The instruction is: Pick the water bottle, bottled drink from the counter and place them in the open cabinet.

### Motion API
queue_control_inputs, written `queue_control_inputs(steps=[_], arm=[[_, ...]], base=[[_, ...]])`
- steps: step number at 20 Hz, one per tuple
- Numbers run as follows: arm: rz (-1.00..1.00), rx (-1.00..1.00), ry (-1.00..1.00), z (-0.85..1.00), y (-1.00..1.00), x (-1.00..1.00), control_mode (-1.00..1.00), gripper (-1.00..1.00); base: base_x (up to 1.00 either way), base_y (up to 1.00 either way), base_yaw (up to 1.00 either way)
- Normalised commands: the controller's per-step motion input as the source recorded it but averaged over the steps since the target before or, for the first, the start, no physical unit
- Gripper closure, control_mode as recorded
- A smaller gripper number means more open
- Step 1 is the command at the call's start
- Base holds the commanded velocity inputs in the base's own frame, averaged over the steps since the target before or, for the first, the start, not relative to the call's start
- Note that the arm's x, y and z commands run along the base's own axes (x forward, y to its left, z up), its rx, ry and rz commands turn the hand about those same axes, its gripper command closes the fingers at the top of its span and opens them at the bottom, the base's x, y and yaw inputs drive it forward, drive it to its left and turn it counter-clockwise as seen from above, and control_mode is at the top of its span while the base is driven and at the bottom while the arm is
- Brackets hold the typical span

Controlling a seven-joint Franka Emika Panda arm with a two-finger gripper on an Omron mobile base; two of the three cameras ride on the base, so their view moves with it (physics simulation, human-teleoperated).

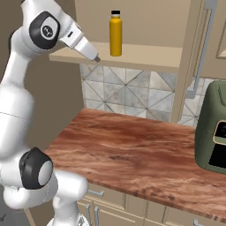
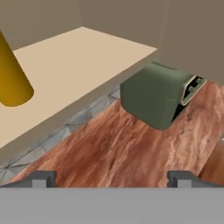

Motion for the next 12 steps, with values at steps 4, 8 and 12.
queue_control_inputs(steps=[4,8,12], arm=[[0.0,0.0,0.0,0.0,0.01,-0.55,-1.0,-1.0],[0.06,0.0,0.0,-0.02,0.08,-0.61,-1.0,-1.0],[0.22,0.0,0.01,-0.18,0.16,-0.51,-1.0,-1.0]], base=[[0.0,0.0,0.0],[0.0,0.0,0.0],[0.0,0.0,0.0]])
